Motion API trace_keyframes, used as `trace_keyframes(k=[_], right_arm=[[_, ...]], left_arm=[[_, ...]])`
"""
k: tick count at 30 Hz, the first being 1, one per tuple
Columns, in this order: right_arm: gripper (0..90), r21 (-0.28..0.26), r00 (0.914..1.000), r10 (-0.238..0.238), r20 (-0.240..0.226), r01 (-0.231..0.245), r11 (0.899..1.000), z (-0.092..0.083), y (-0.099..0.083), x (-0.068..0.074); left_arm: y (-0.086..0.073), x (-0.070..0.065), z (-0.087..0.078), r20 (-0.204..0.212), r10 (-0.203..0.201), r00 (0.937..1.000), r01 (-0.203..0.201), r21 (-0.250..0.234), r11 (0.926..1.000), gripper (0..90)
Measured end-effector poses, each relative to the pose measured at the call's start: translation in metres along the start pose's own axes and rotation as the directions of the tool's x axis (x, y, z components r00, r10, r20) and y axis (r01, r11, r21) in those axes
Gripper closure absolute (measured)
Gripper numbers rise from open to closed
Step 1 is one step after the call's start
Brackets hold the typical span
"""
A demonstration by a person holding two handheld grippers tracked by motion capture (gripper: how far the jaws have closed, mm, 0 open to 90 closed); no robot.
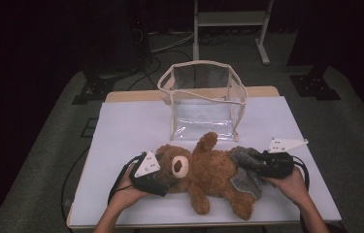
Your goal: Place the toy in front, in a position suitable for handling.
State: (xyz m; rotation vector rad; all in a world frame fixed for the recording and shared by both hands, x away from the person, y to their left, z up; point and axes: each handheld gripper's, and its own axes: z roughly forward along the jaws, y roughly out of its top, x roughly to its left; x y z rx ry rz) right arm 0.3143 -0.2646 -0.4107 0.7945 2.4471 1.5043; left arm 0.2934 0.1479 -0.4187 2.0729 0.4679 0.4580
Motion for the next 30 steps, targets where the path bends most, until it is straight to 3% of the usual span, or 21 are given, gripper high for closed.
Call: trace_keyframes(k=[6, 8, 13, 15, 16, 17, 18, 25, 26, 28, 29, 30], right_arm=[[64.7, 0.034, 1.0, -0.009, -0.005, 0.009, 0.999, -0.001, -0.005, -0.004], [64.6, 0.036, 1.0, 0.008, -0.005, -0.008, 0.999, -0.002, -0.005, -0.005], [64.7, -0.045, 0.9978, 0.005, -0.066, -0.008, 0.999, -0.007, 0.009, 0.006], [64.7, -0.041, 0.9972, -0.015, -0.074, 0.012, 0.999, -0.006, 0.014, 0.012], [64.6, -0.039, 0.9934, -0.058, -0.099, 0.054, 0.998, 0.0, 0.023, 0.025], [64.6, -0.039, 0.9934, -0.058, -0.099, 0.054, 0.998, 0.0, 0.023, 0.025], [64.6, -0.035, 0.9871, -0.097, -0.127, 0.094, 0.995, 0.008, 0.031, 0.037], [64.6, -0.018, 0.9713, -0.177, -0.159, 0.176, 0.984, 0.035, 0.056, 0.063], [64.6, 0.018, 0.9642, -0.213, -0.159, 0.218, 0.976, 0.048, 0.064, 0.074], [64.5, 0.04, 0.9561, -0.248, -0.156, 0.257, 0.966, 0.059, 0.069, 0.083], [64.5, 0.04, 0.9561, -0.248, -0.156, 0.257, 0.966, 0.059, 0.069, 0.083], [64.4, 0.074, 0.9482, -0.276, -0.158, 0.29, 0.954, 0.073, 0.073, 0.091]], left_arm=[[0.0, 0.0, 0.0, 0.001, -0.009, 1.0, 0.009, -0.003, 1.0, 10.4], [0.0, 0.001, 0.0, 0.005, -0.013, 0.9999, 0.013, 0.002, 0.9999, 10.4], [-0.001, 0.0, -0.001, 0.015, -0.003, 0.9999, 0.003, 0.012, 0.9999, 13.3], [0.0, -0.001, -0.001, 0.012, -0.008, 0.9999, 0.008, 0.01, 0.9999, 13.7], [0.0, -0.003, -0.002, 0.006, 0.002, 1.0, -0.002, 0.019, 0.9998, 13.8], [0.0, -0.003, -0.002, 0.006, 0.002, 1.0, -0.002, 0.019, 0.9998, 13.9], [0.0, -0.005, -0.002, 0.001, 0.008, 1.0, -0.008, 0.026, 0.9996, 13.9], [0.004, -0.008, 0.001, -0.013, -0.007, 0.9999, 0.007, 0.026, 0.9996, 14.1], [0.006, -0.007, 0.002, -0.012, -0.005, 0.9999, 0.005, 0.026, 0.9997, 14.1], [0.007, -0.006, 0.003, -0.012, -0.005, 0.9999, 0.006, 0.026, 0.9996, 14.0], [0.007, -0.006, 0.003, -0.012, -0.005, 0.9999, 0.006, 0.026, 0.9996, 14.0], [0.007, -0.006, 0.004, -0.009, -0.004, 1.0, 0.005, 0.028, 0.9996, 14.0]])
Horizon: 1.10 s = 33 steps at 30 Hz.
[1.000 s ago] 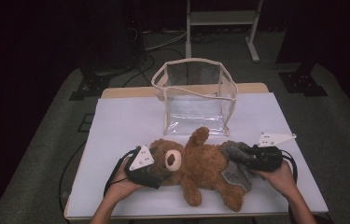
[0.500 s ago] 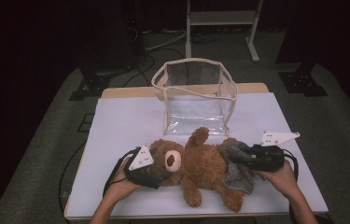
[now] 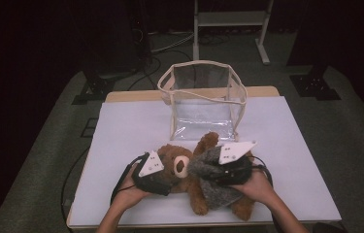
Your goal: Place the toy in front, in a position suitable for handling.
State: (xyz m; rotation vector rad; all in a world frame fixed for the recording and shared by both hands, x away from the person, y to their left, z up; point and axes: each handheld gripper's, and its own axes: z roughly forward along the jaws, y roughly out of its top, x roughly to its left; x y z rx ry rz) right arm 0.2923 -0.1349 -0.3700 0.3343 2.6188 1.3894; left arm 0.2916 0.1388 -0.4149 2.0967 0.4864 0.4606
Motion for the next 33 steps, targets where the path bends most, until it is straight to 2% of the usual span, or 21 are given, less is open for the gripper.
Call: trace_keyframes(k=[2, 4, 7, 10, 13, 17, 19, 22, 23, 25, 27, 28, 30, 31, 33], right_arm=[[64.1, 0.025, 0.9998, -0.022, 0.003, 0.022, 0.999, 0.008, 0.002, 0.002], [64.4, 0.021, 0.9999, -0.016, 0.0, 0.016, 1.0, 0.008, 0.001, 0.001], [64.7, 0.023, 0.9999, -0.01, 0.013, 0.009, 1.0, 0.001, -0.002, 0.0], [64.8, 0.003, 0.9995, 0.004, 0.031, -0.004, 1.0, -0.016, -0.011, -0.002], [64.8, -0.023, 0.9977, 0.041, 0.053, -0.04, 0.999, -0.029, -0.02, -0.002], [64.5, -0.01, 0.9964, 0.044, 0.073, -0.043, 0.999, -0.03, -0.016, 0.004], [64.6, -0.002, 0.998, 0.03, 0.055, -0.03, 1.0, -0.022, -0.011, 0.01], [64.6, 0.023, 1.0, 0.006, 0.007, -0.006, 1.0, 0.0, -0.005, 0.022], [64.6, 0.048, 0.9999, -0.01, -0.006, 0.011, 0.999, 0.007, -0.004, 0.026], [64.7, 0.102, 0.9989, -0.047, -0.004, 0.047, 0.994, 0.016, -0.005, 0.033], [64.7, 0.108, 0.9985, -0.052, -0.015, 0.054, 0.993, 0.017, -0.006, 0.034], [65.0, 0.131, 0.9988, -0.037, -0.033, 0.041, 0.99, 0.011, -0.01, 0.033], [65.1, 0.143, 0.9986, -0.032, -0.042, 0.038, 0.989, 0.007, -0.012, 0.031], [65.1, 0.136, 0.9985, -0.001, -0.055, 0.009, 0.991, -0.002, -0.016, 0.028], [65.1, 0.105, 0.9975, 0.03, -0.064, -0.023, 0.994, -0.006, -0.014, 0.027]], left_arm=[[-0.001, 0.003, 0.0, 0.009, -0.006, 0.9999, 0.006, -0.002, 1.0, 14.0], [-0.002, 0.004, 0.0, 0.017, -0.008, 0.9998, 0.009, -0.011, 0.9999, 14.0], [-0.002, 0.005, -0.001, 0.022, -0.009, 0.9997, 0.01, -0.013, 0.9999, 14.0], [-0.002, 0.007, -0.002, 0.029, -0.008, 0.9995, 0.009, -0.012, 0.9999, 14.0], [-0.001, 0.007, -0.001, 0.028, -0.01, 0.9995, 0.01, -0.01, 0.9999, 14.0], [-0.001, 0.006, 0.0, 0.021, -0.008, 0.9997, 0.008, -0.005, 1.0, 14.0], [-0.001, 0.007, 0.0, 0.022, -0.018, 0.9996, 0.018, -0.009, 0.9998, 14.0], [-0.001, 0.008, 0.001, 0.023, -0.024, 0.9995, 0.024, -0.009, 0.9997, 14.0], [-0.001, 0.008, 0.0, 0.025, -0.024, 0.9994, 0.025, -0.009, 0.9997, 14.0], [-0.002, 0.009, 0.0, 0.026, -0.027, 0.9993, 0.027, -0.01, 0.9996, 14.0], [-0.002, 0.009, 0.0, 0.028, -0.028, 0.9992, 0.028, -0.011, 0.9995, 14.0], [-0.002, 0.01, -0.001, 0.026, -0.032, 0.9991, 0.033, -0.013, 0.9994, 14.1], [-0.001, 0.01, -0.001, 0.026, -0.033, 0.9991, 0.034, -0.013, 0.9994, 14.1], [0.0, 0.009, -0.001, 0.025, -0.037, 0.999, 0.037, -0.011, 0.9992, 14.3], [0.001, 0.01, 0.0, 0.027, -0.047, 0.9986, 0.047, -0.005, 0.9989, 14.4]])
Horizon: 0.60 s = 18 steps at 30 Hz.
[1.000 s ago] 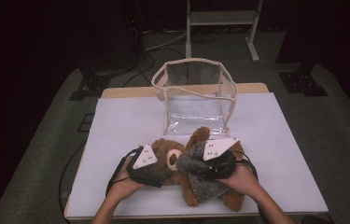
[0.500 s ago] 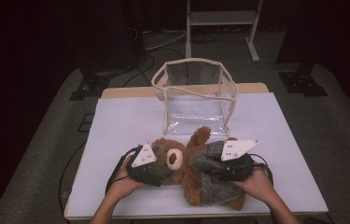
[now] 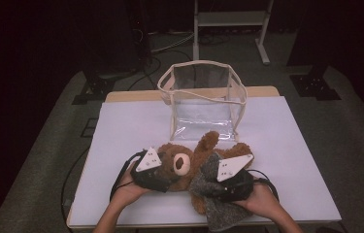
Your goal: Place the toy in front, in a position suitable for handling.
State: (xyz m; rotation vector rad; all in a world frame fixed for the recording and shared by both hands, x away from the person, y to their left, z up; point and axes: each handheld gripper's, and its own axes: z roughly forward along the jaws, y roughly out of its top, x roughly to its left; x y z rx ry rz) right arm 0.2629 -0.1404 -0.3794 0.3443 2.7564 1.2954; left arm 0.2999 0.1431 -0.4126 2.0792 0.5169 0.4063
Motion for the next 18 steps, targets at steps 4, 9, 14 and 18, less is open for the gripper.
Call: trace_keyframes(k=[4, 9, 14, 18], right_arm=[[65.1, -0.044, 0.9999, -0.004, -0.012, 0.003, 0.999, 0.007, 0.013, 0.004], [65.1, 0.049, 0.9978, -0.06, -0.027, 0.061, 0.997, 0.033, 0.012, 0.012], [65.2, 0.131, 0.9968, -0.079, -0.015, 0.08, 0.988, 0.034, -0.002, 0.014], [65.4, 0.146, 0.9981, -0.062, 0.0, 0.061, 0.987, 0.018, -0.005, 0.01]], left_arm=[[0.001, -0.002, 0.0, -0.008, 0.01, 0.9999, -0.01, 0.011, 0.9999, 14.4], [0.0, 0.001, -0.003, -0.012, 0.005, 0.9999, -0.005, 0.015, 0.9999, 14.1], [-0.001, 0.003, -0.01, 0.011, 0.026, 0.9996, -0.026, 0.013, 0.9996, 12.4], [-0.004, 0.011, -0.02, 0.019, 0.002, 0.9998, -0.002, -0.006, 1.0, 13.5]])
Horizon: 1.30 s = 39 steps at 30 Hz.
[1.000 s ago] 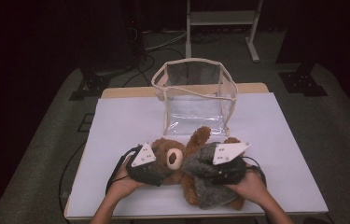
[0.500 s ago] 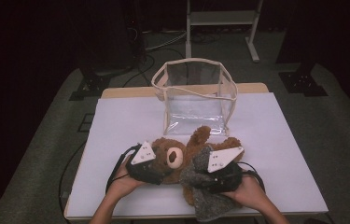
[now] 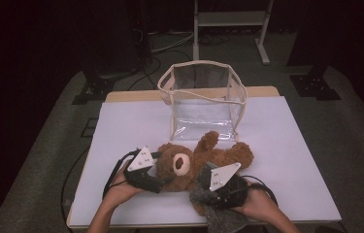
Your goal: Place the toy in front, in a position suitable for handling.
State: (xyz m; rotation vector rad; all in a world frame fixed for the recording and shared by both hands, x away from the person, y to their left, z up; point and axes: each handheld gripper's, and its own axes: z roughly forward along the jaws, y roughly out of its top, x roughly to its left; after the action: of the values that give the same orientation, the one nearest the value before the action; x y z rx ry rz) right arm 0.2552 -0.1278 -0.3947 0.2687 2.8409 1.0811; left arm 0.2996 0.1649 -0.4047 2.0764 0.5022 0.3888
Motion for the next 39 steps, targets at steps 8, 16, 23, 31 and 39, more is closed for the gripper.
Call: trace_keyframes(k=[8, 16, 23, 31, 39], right_arm=[[65.6, -0.139, 0.9957, 0.039, 0.084, -0.027, 0.99, -0.021, 0.005, -0.006], [65.5, -0.222, 0.9838, 0.089, 0.156, -0.053, 0.974, -0.031, 0.003, -0.011], [64.9, -0.261, 0.9684, 0.145, 0.203, -0.09, 0.961, -0.048, -0.008, -0.024], [65.4, -0.308, 0.9621, 0.222, 0.159, -0.165, 0.937, -0.059, -0.038, -0.041], [64.5, -0.265, 0.9788, 0.191, 0.072, -0.166, 0.95, -0.056, -0.036, -0.037]], left_arm=[[-0.002, -0.006, 0.006, 0.042, 0.034, 0.9985, -0.035, 0.031, 0.9989, 21.8], [-0.001, -0.017, 0.01, 0.086, 0.095, 0.9918, -0.099, 0.048, 0.9939, 23.0], [0.0, -0.019, 0.008, 0.121, 0.107, 0.9869, -0.113, 0.048, 0.9924, 22.8], [0.003, -0.013, 0.004, 0.096, 0.113, 0.9889, -0.115, 0.016, 0.9932, 12.0], [0.02, -0.008, 0.013, 0.126, 0.159, 0.9792, -0.161, 0.007, 0.9869, 14.8]])
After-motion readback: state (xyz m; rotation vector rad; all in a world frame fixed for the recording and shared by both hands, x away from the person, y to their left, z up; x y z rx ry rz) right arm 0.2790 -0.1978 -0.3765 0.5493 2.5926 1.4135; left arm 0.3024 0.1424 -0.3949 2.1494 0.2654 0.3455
